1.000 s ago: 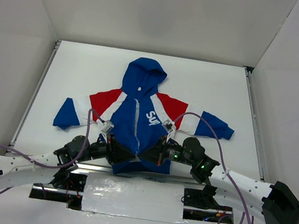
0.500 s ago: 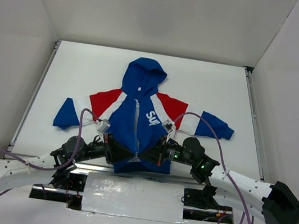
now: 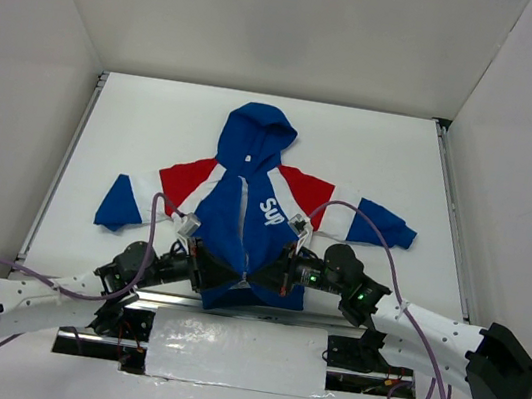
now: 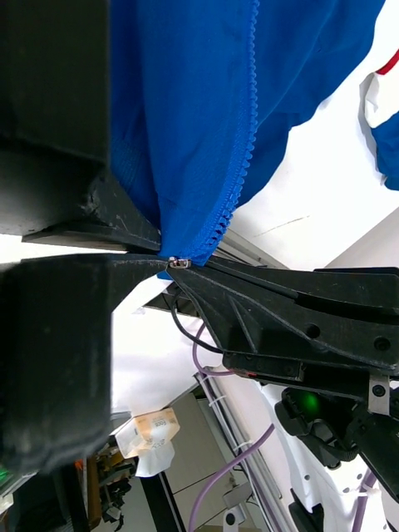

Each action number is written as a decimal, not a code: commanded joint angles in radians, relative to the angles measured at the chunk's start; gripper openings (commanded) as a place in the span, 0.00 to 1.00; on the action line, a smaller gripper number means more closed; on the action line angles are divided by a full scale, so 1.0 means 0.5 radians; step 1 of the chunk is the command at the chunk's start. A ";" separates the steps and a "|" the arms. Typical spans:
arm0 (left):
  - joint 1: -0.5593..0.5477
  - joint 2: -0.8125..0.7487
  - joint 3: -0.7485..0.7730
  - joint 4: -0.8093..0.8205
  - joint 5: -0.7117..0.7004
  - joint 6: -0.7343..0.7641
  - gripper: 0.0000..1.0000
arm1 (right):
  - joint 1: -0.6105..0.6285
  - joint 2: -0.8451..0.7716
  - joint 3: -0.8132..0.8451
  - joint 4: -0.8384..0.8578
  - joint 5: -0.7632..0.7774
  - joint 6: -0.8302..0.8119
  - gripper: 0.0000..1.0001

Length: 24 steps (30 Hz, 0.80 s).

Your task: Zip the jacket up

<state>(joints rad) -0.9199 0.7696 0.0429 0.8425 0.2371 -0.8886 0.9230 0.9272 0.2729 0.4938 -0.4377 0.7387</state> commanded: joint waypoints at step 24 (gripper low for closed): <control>-0.007 0.078 -0.187 0.367 0.139 0.041 0.00 | 0.007 -0.029 -0.043 0.417 -0.027 0.173 0.00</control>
<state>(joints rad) -0.9199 0.8043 0.0425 0.8921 0.2653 -0.8867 0.9222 0.9318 0.2508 0.5789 -0.4576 0.7990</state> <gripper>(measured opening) 0.063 0.010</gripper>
